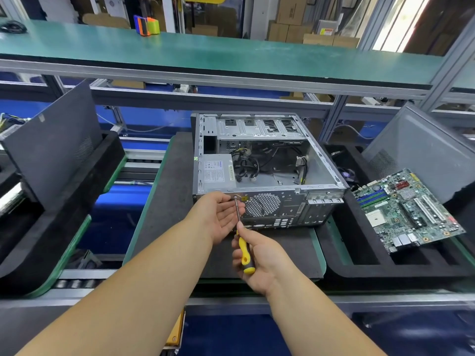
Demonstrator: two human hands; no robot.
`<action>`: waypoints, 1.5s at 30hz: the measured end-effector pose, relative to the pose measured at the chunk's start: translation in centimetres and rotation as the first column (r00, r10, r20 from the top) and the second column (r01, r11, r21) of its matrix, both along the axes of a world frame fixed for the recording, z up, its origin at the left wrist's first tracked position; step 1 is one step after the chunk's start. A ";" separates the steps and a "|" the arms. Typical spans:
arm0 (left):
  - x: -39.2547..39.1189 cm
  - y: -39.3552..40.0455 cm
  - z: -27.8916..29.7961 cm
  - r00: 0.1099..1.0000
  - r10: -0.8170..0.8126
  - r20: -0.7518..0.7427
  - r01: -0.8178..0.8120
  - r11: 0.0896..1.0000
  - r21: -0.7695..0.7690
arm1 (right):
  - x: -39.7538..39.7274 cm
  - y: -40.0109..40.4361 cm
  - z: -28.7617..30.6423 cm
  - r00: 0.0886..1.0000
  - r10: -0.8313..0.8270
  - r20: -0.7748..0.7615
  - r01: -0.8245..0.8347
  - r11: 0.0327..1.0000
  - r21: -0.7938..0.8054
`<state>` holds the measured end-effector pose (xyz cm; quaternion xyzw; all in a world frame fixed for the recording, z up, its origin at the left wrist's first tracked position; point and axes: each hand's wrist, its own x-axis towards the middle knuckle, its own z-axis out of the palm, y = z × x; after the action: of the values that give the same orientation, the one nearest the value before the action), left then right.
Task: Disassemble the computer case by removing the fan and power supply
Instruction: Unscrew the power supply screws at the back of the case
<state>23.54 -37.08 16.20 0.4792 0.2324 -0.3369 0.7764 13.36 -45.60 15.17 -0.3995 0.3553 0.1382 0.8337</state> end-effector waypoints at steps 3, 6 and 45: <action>0.2 0.1 0.1 1.000 -0.014 -0.001 0.014 1.000 0.019 | 0.2 -0.1 -0.2 1.000 -0.016 0.013 0.016 1.000 0.011; 0.3 0.1 0.1 1.000 -0.021 -0.004 0.022 1.000 0.016 | 0.1 0.0 0.3 1.000 -0.005 0.027 0.003 0.996 0.085; 0.0 -0.1 0.5 0.999 -0.006 0.041 0.004 0.999 0.048 | 0.2 -0.2 0.4 0.997 -0.025 0.075 0.014 0.989 0.148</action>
<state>23.51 -37.22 16.67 0.5053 0.2231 -0.3231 0.7684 13.59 -45.85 15.59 -0.3381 0.3159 0.1406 0.8753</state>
